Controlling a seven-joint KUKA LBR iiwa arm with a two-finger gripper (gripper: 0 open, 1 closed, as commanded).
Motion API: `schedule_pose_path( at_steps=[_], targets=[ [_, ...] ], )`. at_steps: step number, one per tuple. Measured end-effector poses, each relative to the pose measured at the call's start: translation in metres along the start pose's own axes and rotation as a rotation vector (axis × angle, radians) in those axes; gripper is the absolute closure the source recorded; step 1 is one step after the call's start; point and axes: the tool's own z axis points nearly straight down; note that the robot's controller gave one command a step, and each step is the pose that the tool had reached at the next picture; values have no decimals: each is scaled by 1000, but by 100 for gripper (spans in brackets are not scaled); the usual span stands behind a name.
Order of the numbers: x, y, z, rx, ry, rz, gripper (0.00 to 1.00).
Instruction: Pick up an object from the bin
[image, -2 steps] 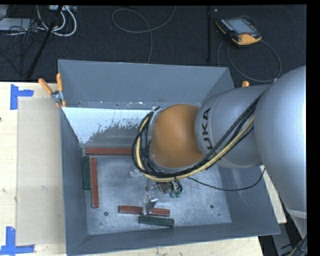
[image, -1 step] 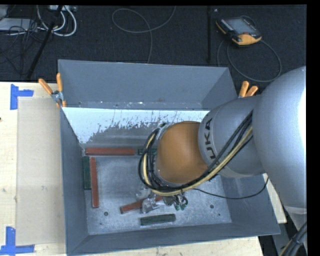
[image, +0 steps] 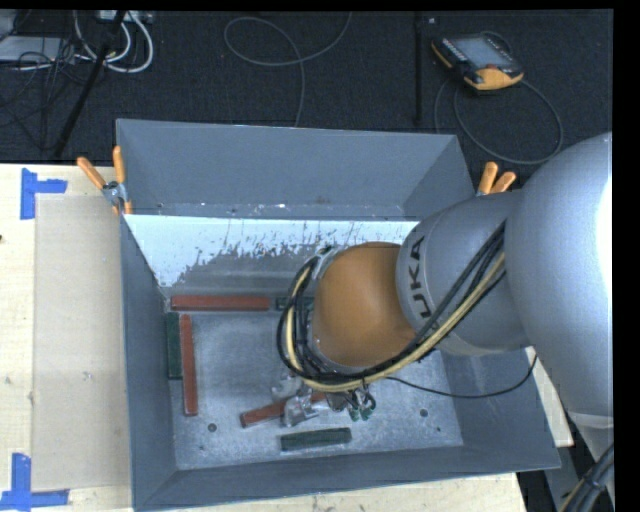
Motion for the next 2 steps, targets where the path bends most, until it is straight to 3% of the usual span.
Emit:
schedule_pose_path(
  at_steps=[1, 2],
  targets=[
    [-11, -2, 2, -1, 16, -61, 100],
    [-19, -4, 2, -3, 21, -101, 100]
  ],
)
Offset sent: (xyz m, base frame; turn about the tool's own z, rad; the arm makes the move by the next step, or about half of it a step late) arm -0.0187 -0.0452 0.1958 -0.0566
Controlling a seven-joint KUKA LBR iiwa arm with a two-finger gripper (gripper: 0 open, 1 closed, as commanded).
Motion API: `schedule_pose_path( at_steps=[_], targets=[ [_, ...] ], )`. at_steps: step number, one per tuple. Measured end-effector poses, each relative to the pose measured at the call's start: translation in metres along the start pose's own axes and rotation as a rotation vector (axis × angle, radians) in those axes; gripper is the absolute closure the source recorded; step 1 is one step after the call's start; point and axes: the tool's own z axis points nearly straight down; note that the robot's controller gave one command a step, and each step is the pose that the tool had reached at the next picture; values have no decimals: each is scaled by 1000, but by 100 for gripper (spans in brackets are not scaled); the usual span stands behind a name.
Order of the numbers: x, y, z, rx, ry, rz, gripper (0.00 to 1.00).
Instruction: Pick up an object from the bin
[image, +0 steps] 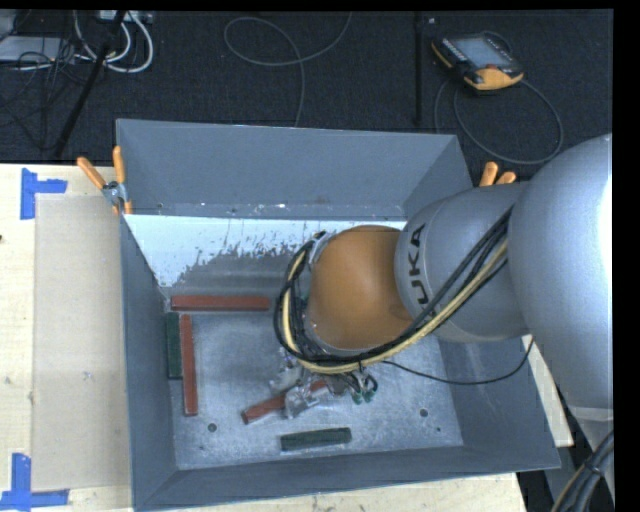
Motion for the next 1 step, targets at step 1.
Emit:
schedule_pose_path(
  at_steps=[1],
  targets=[
    [-20, -5, -28, 7, -16, -86, 100]
  ],
)
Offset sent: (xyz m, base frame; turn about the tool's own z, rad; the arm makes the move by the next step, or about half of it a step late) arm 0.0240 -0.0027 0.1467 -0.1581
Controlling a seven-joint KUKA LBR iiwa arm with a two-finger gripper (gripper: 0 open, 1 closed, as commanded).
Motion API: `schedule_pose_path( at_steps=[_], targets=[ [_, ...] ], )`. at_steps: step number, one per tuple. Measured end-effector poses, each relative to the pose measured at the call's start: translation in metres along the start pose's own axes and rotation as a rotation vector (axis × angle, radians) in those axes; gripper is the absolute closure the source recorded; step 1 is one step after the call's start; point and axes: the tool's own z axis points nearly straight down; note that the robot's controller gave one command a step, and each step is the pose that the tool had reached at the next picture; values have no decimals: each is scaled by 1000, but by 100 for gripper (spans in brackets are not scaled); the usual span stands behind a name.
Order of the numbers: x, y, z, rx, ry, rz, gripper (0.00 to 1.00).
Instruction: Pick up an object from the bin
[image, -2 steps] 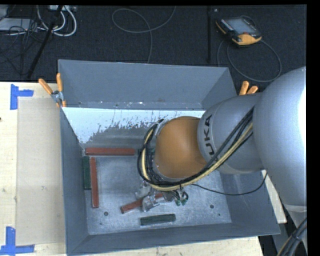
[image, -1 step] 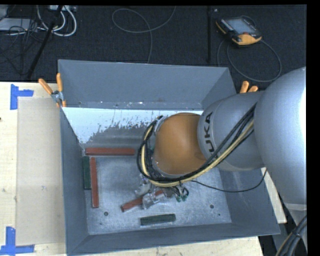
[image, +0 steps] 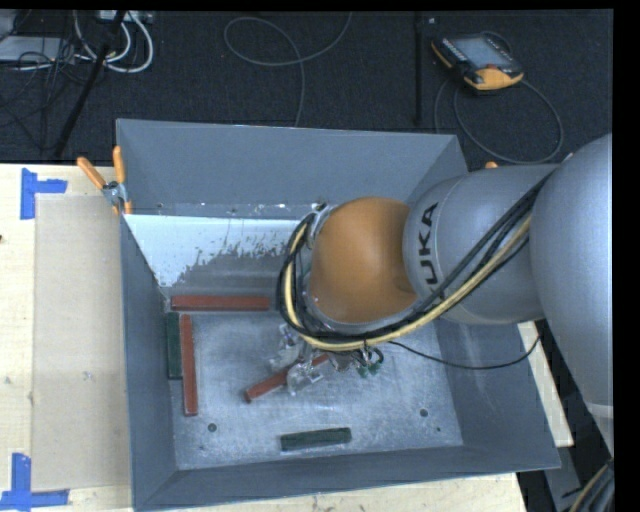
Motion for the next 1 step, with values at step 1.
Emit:
schedule_pose_path(
  at_steps=[1],
  targets=[
    [-2, -5, -119, -2, 3, -70, 100]
  ],
)
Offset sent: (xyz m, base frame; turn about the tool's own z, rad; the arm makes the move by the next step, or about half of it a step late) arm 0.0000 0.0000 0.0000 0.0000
